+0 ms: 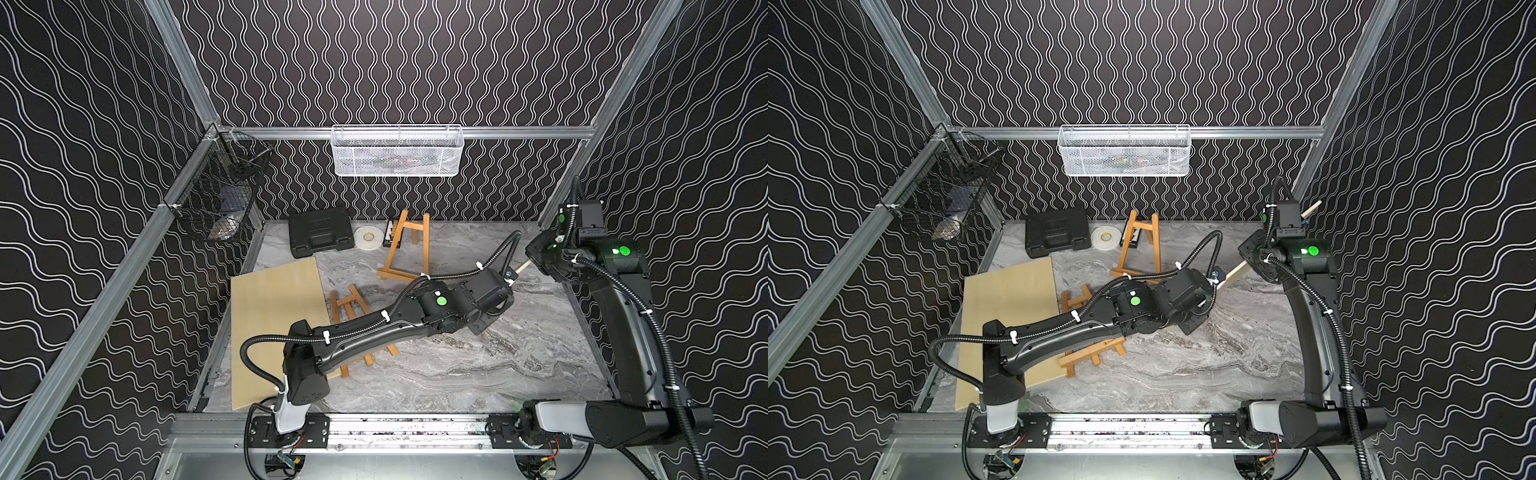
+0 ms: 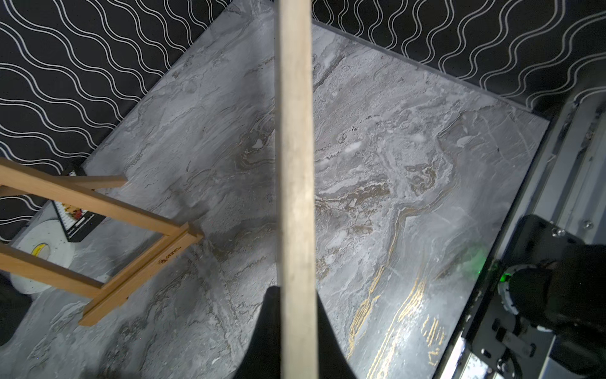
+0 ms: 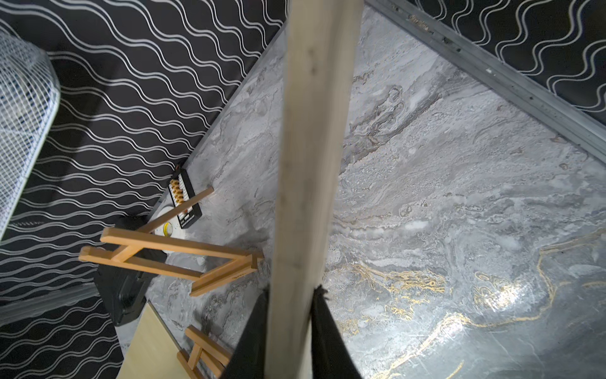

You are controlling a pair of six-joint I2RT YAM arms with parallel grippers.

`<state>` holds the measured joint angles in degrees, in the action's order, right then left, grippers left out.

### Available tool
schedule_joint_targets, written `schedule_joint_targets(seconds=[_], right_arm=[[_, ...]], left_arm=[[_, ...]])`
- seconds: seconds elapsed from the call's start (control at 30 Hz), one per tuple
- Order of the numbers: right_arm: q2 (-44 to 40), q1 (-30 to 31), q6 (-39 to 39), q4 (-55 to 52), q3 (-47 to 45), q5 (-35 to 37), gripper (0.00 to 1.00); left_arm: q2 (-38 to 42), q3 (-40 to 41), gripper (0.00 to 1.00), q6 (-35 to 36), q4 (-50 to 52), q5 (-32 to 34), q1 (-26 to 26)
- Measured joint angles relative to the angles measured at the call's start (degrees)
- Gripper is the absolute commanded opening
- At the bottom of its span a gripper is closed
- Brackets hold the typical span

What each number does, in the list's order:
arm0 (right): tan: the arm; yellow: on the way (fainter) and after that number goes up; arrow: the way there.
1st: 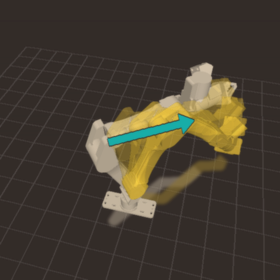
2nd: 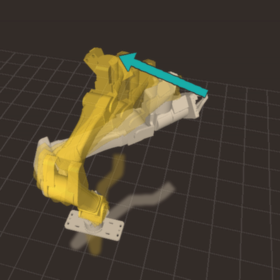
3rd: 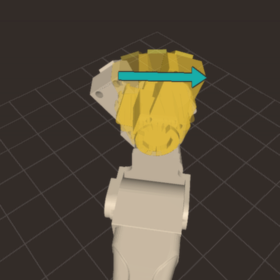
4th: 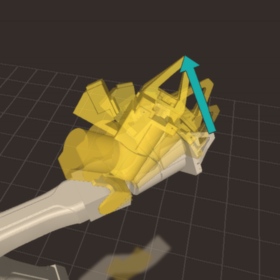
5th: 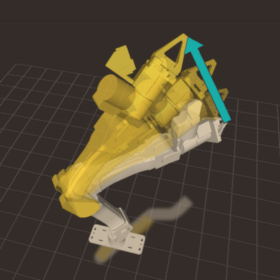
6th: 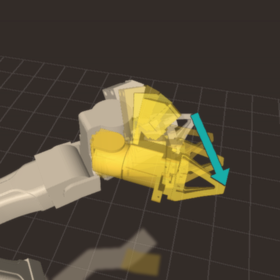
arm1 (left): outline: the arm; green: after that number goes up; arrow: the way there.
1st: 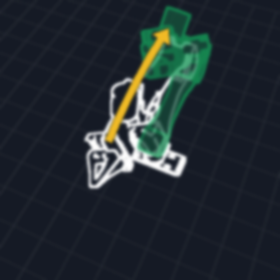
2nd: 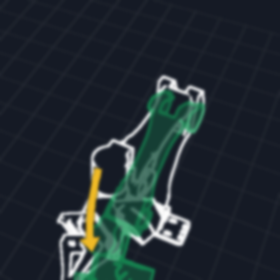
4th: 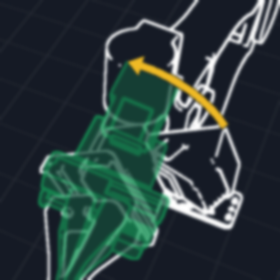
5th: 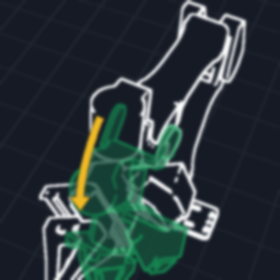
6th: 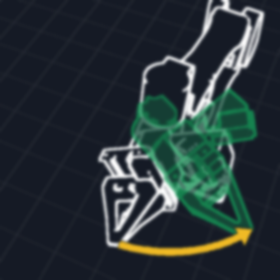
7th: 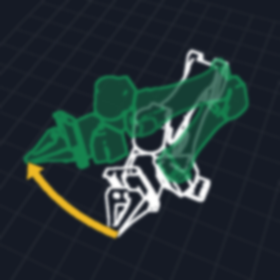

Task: Assemble the easel
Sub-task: Pick up the drawing board from the center of the board.

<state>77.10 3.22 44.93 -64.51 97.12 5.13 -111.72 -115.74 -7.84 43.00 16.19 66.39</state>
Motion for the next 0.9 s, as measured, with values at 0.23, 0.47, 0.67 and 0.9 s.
schedule_joint_targets(seconds=[0.23,0.47,0.67,0.9], right_arm=[[1.01,-2.29,-1.16,-0.9,1.4,-1.77,0.0],[1.01,-3.78,-1.92,-1.57,1.51,-3.91,0.0],[1.7,-4.26,-1.99,-1.99,2.23,-3.69,0.0],[2.21,-5.07,-1.86,-2.82,2.64,-3.23,0.0]], left_arm=[[-1.01,-0.5,0.08,-2.1,-1.86,-0.46,0.48],[0.2,2.29,0.15,-2.71,-5.11,-1.68,0.57],[-0.31,1.99,0.17,-3.32,-6.6,-2.14,0.57],[-0.17,3.15,0.22,-5.53,-9.57,-4.52,0.57]])
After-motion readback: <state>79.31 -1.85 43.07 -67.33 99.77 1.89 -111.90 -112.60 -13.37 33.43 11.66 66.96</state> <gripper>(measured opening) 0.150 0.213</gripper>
